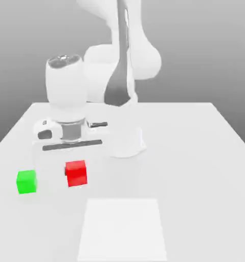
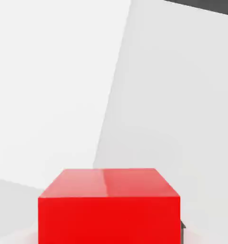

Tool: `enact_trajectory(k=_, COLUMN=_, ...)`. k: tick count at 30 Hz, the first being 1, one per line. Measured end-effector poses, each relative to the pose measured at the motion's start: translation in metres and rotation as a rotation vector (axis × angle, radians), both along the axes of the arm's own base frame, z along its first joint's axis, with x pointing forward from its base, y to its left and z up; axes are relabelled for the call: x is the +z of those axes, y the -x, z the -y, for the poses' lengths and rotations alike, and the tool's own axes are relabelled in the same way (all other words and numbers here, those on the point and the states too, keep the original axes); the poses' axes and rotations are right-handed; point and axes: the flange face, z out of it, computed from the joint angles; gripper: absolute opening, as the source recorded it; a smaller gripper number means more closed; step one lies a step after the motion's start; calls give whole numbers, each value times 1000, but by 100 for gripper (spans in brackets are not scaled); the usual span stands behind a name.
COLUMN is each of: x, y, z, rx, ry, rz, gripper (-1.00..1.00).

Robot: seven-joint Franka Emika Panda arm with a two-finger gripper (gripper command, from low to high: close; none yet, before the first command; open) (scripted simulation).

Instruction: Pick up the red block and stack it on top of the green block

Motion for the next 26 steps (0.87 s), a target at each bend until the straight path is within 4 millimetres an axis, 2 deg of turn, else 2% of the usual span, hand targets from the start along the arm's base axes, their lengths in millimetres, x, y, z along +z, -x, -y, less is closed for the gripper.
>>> enact_trajectory(k=6, x=9, y=47, z=91, rx=-156, ry=3, rz=-7, gripper=-100)
enact_trajectory(k=8, x=9, y=66, z=114, rx=-200, ry=0, rz=-11, gripper=-100)
enact_trajectory(k=11, x=0, y=70, z=122, rx=-213, ry=-21, rz=-9, gripper=-100)
enact_trajectory(k=18, x=-27, y=66, z=122, rx=-209, ry=-44, rz=-2, gripper=-100)
enact_trajectory(k=25, x=-52, y=72, z=124, rx=-218, ry=-14, rz=-10, gripper=-100)
enact_trajectory(k=26, x=-56, y=73, z=124, rx=-219, ry=-6, rz=-12, gripper=100)
